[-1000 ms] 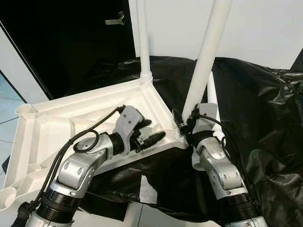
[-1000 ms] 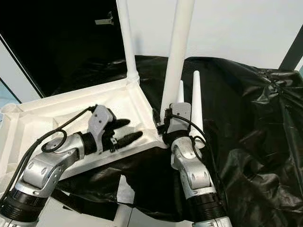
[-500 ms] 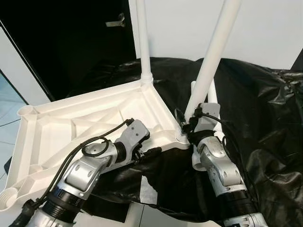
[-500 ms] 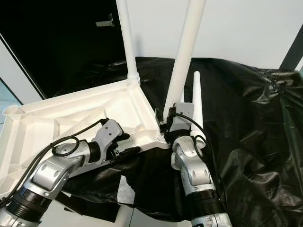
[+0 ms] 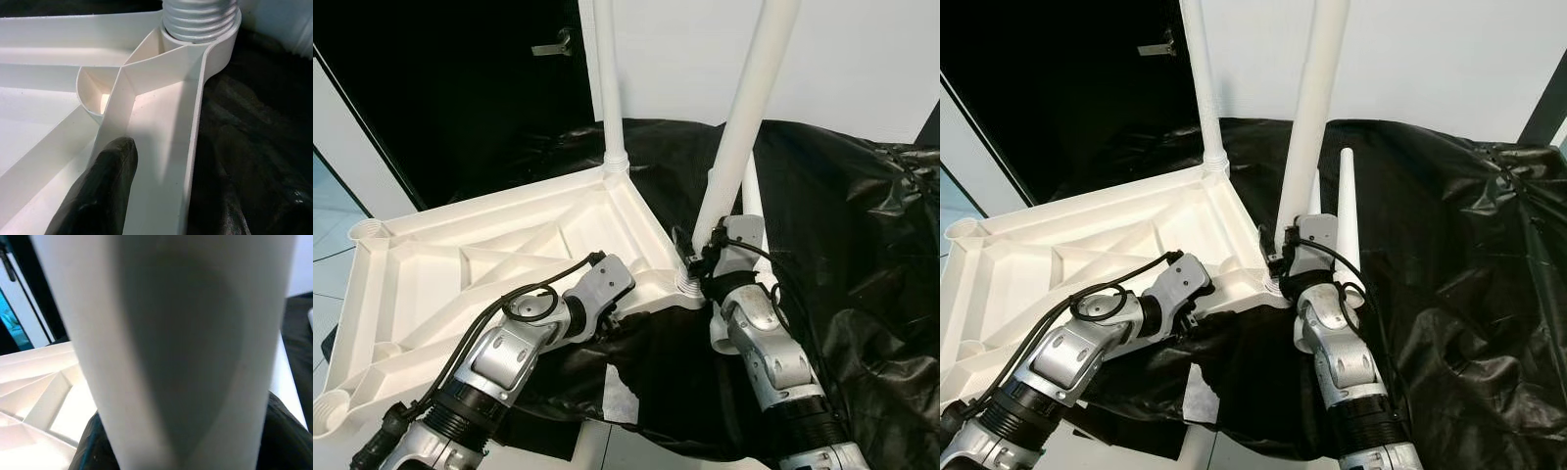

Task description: Building children table

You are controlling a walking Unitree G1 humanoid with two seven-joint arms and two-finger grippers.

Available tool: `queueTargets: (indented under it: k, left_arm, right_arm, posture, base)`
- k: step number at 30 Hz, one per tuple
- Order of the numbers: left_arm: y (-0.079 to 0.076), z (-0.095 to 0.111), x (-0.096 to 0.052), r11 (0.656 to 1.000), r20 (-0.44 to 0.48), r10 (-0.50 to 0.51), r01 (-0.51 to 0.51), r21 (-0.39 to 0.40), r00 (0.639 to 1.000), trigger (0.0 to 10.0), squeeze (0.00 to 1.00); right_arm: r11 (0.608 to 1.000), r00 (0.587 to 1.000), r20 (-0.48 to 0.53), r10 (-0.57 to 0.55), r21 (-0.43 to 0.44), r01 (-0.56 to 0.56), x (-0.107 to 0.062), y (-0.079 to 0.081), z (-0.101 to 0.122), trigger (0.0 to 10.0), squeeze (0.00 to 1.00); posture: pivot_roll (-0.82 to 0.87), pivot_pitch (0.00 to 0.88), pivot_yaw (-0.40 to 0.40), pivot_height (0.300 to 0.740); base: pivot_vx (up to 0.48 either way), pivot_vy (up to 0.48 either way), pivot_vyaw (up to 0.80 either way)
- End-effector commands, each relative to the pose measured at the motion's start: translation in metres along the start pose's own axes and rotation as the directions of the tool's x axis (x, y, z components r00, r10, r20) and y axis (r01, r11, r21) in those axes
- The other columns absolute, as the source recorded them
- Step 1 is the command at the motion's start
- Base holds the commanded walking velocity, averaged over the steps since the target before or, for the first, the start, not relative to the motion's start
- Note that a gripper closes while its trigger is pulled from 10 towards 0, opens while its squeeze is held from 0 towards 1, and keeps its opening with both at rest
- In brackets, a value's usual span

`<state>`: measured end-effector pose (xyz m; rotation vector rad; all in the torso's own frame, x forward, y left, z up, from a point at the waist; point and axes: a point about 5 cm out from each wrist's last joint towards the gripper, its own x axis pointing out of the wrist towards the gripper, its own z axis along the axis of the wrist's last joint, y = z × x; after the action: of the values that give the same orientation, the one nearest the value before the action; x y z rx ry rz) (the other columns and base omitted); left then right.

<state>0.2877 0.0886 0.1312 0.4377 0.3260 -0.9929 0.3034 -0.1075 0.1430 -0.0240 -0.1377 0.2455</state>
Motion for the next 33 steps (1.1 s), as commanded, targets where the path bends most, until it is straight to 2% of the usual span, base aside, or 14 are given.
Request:
queueTargets:
  k: [1,5,8,11,13,19,20,23,33]
  left_arm:
    - [0.008,0.0,-0.001,0.994,-0.016,0.111,-0.111,0.002,0.994,10.0,0.0]
    - [0.01,0.002,-0.001,0.994,-0.011,0.112,-0.112,0.005,0.994,10.0,0.0]
    - [0.011,0.002,-0.002,0.994,-0.01,0.113,-0.113,0.006,0.994,10.0,0.0]
    - [0.015,0.005,-0.005,0.993,-0.003,0.12,-0.12,0.007,0.993,10.0,0.0]
    - [0.015,0.005,-0.006,0.993,-0.001,0.121,-0.121,0.006,0.993,10.0,0.0]
    - [0.016,0.008,-0.01,0.993,0.014,0.115,-0.115,0.012,0.993,10.0,0.0]
    - [0.015,0.008,-0.01,0.994,0.015,0.111,-0.112,0.015,0.994,10.0,0.0]
    - [0.014,0.009,-0.011,0.994,0.018,0.106,-0.106,0.016,0.994,10.0,0.0]
    - [0.015,0.011,-0.011,0.994,0.025,0.103,-0.103,0.023,0.994,10.0,0.0]
  right_arm:
    - [1.0,0.994,-0.108,-0.006,-0.013,0.004,-0.011,-0.003,-0.029,10.0,0.0]
    - [0.995,0.995,-0.096,0.007,-0.095,-0.017,-0.02,-0.01,-0.04,10.0,0.0]
    - [0.994,0.994,-0.105,0.02,-0.108,-0.031,-0.021,-0.011,-0.043,10.0,0.0]
    - [0.974,0.99,-0.106,0.093,-0.199,-0.113,-0.026,-0.012,-0.049,10.0,0.0]
    - [0.966,0.987,-0.109,0.116,-0.219,-0.137,-0.028,-0.011,-0.051,10.0,0.0]
    - [0.977,0.982,-0.125,0.145,-0.141,-0.162,-0.029,-0.01,-0.056,10.0,0.0]
    - [0.985,0.981,-0.13,0.143,-0.077,-0.154,-0.029,-0.009,-0.056,10.0,0.0]
    - [0.994,0.983,-0.145,0.108,0.046,-0.102,-0.026,-0.012,-0.055,10.0,0.0]
    - [0.99,0.981,-0.189,0.049,0.136,-0.023,-0.015,-0.024,-0.048,10.0,0.0]
  posture:
    - [0.01,0.0,0.057,0.74]
    - [0.01,0.0,0.061,0.74]
    - [0.01,0.0,0.061,0.74]
    - [0.01,0.0,0.06,0.74]
    - [0.01,0.0,0.06,0.74]
    - [0.02,0.0,0.056,0.74]
    - [0.02,0.0,0.057,0.74]
    - [0.02,0.0,0.059,0.74]
    - [0.01,0.0,0.067,0.74]
  base:
    - [0.0,0.0,0.0]
    - [0.0,0.0,0.0]
    - [0.0,0.0,0.0]
    - [0.0,0.0,0.0]
    - [0.0,0.0,0.0]
    - [0.0,0.0,0.0]
    - [0.0,0.0,0.0]
    - [0.0,0.0,0.0]
    - [0.0,0.0,0.0]
